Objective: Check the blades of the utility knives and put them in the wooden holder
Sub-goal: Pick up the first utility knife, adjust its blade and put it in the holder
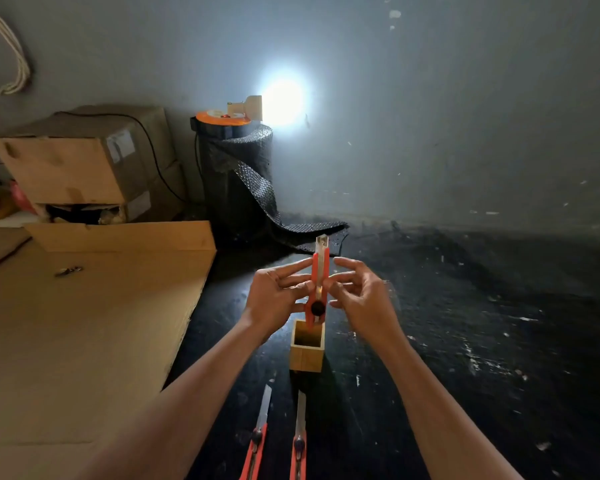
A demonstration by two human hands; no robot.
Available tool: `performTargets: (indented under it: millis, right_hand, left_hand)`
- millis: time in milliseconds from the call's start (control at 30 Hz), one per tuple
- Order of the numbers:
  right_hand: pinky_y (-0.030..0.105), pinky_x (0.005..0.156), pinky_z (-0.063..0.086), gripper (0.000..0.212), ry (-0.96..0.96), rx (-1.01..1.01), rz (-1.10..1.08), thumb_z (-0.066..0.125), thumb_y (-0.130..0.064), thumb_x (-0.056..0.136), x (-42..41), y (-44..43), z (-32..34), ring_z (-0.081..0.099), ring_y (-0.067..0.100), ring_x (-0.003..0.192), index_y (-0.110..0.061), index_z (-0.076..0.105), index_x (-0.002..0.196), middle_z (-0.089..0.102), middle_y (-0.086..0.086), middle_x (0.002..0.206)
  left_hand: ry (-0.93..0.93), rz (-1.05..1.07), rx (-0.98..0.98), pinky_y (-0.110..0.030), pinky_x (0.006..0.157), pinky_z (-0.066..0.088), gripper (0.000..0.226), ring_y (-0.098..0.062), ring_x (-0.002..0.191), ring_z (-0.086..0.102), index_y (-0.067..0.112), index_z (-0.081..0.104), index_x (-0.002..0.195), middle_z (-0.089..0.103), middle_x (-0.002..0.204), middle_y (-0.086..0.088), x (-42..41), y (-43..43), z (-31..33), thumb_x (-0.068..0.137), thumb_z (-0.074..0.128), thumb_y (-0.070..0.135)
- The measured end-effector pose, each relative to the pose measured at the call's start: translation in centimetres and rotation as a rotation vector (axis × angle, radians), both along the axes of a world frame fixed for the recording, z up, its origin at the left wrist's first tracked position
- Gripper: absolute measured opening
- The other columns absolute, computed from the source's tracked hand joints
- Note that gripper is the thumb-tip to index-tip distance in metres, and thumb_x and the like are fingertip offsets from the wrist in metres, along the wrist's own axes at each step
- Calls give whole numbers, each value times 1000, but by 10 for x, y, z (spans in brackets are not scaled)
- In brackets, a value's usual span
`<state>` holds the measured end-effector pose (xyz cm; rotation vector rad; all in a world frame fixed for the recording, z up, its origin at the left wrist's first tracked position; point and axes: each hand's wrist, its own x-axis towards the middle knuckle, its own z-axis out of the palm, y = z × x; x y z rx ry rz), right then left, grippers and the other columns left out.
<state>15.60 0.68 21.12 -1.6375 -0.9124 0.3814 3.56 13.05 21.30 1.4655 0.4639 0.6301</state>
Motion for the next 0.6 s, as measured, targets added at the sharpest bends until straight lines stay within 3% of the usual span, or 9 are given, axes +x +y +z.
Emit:
performTargets:
  millis: [67,167,300,400,600]
  right_hand:
    - [33,73,63,38,-28,-20,23,70,-28,91,7,7,-2,74,15,91,-15,62,126,75,5,106]
    - [38,71,64,26,7,-29,34,72,-28,90,18,17,-12,76,17,82,-12,68,109,77,7,93]
    - [43,74,63,20,30,-73,-45,73,-23,89,34,34,-42,74,19,82,-10,66,103,74,7,89]
    - [44,74,63,14,46,-131,-109,72,-20,90,43,45,-69,73,19,83,-14,65,100,72,5,90]
    - [22,65,52,9,-57,-324,-164,69,-23,91,46,61,-124,67,9,81,-16,67,97,70,-4,88]
  left_hand:
    - [12,-16,-18,-50,76,64,45,-36,94,78,4,63,133,77,108,-22,4,1,-11,91,65,-11]
    - [41,35,-53,-54,82,63,44,-36,94,77,2,64,130,76,109,-22,13,8,-31,88,71,-8]
    - [241,184,184,-43,87,63,42,-20,102,76,9,69,126,77,114,-11,21,27,-71,86,80,12]
    - [425,173,339,-35,92,60,48,-18,110,72,13,67,129,73,124,-8,22,35,-100,84,82,22]
    - [658,32,420,-47,112,44,90,-25,136,51,16,45,150,53,149,-9,38,41,-152,73,90,32]
